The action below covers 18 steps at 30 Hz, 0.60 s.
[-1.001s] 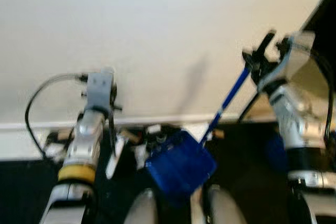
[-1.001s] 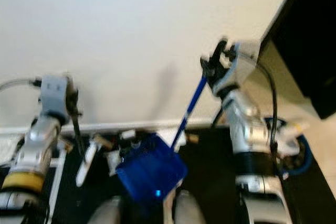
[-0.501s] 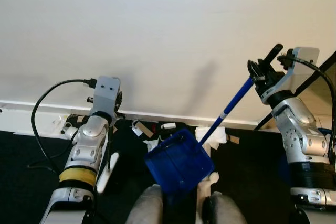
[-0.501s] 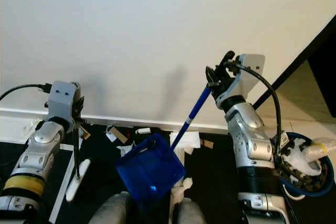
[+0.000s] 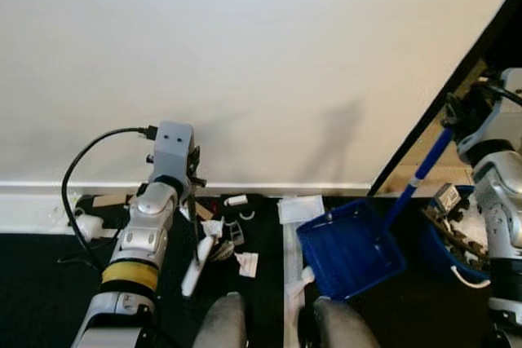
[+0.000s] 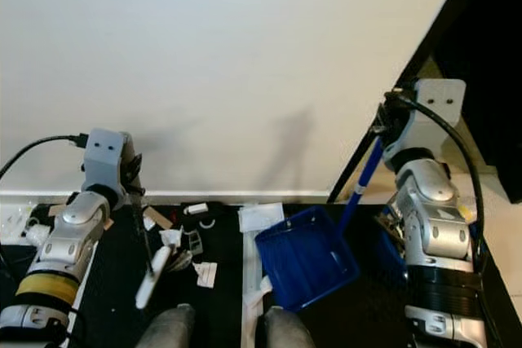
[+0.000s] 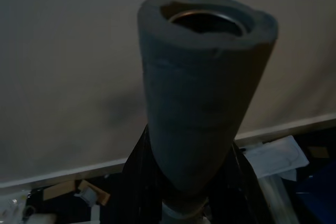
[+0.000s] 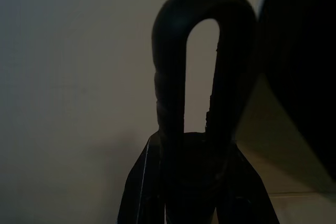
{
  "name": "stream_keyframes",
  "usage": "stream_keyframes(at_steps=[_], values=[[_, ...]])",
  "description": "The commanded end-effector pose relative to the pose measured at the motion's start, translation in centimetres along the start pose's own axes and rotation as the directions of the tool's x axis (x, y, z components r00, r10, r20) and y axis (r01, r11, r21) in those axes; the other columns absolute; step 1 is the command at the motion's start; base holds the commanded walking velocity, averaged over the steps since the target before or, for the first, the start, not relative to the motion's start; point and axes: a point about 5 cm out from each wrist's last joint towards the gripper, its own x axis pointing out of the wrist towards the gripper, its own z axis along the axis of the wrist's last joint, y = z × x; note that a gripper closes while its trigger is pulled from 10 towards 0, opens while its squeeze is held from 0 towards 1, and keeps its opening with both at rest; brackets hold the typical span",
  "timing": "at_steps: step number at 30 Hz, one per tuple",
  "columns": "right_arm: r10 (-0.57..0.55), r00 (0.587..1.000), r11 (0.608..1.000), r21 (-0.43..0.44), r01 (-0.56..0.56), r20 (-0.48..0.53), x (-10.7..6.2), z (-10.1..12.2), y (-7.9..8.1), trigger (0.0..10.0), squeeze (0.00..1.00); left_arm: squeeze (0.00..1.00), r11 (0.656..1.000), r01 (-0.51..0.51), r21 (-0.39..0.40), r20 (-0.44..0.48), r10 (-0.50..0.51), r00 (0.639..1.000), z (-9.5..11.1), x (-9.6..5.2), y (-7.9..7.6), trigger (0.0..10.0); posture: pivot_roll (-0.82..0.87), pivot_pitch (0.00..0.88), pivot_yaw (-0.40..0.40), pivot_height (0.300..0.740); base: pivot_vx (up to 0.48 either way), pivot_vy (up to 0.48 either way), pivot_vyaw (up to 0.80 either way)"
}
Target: Sweep floor
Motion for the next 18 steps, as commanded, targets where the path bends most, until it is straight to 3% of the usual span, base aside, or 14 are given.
stream_keyframes(at_steps=[1, 7, 9, 13, 18], values=[[-0.018, 1.0, 0.998, -0.055, 0.017, -0.016, -0.4, -0.7, -0.4, 10.0, 0.0, 0.0, 0.999, -0.043, 0.033, -0.037, 0.044, 0.998, -1.3, -0.3, 0.9, 10.0, 0.02, 0.072, 0.013, 0.74, 0.0, 0.0, 0.0], [-0.036, 0.998, 0.991, -0.13, 0.03, -0.044, -0.8, -2.7, -0.8, 10.0, 0.0, 0.0, 0.997, -0.077, 0.026, -0.034, 0.078, 0.996, -1.4, -0.3, 1.3, 10.0, 0.02, 0.073, 0.011, 0.74, 0.0, 0.0, 0.0], [-0.056, 0.997, 0.986, -0.16, 0.047, -0.048, -1.0, -3.9, -1.1, 10.0, 0.0, 0.0, 0.997, -0.08, -0.01, -0.028, 0.079, 0.996, -1.3, -0.2, 1.3, 10.0, 0.02, 0.073, 0.011, 0.74, 0.0, 0.0, 0.0], [-0.071, 0.996, 0.984, -0.167, 0.061, -0.053, -1.0, -4.4, -1.3, 10.0, 0.0, 0.0, 0.997, -0.076, -0.022, -0.028, 0.075, 0.997, -1.3, -0.1, 1.3, 10.0, 0.02, 0.073, 0.012, 0.74, 0.0, 0.0, 0.0], [-0.114, 0.992, 0.968, -0.229, 0.1, -0.049, -1.0, -5.7, -2.0, 10.0, 0.0, 0.0, 0.998, -0.064, -0.018, -0.018, 0.064, 0.998, -1.2, 0.2, 0.8, 10.0, 0.02, 0.075, 0.013, 0.74, 0.0, -0.48, 0.0]])
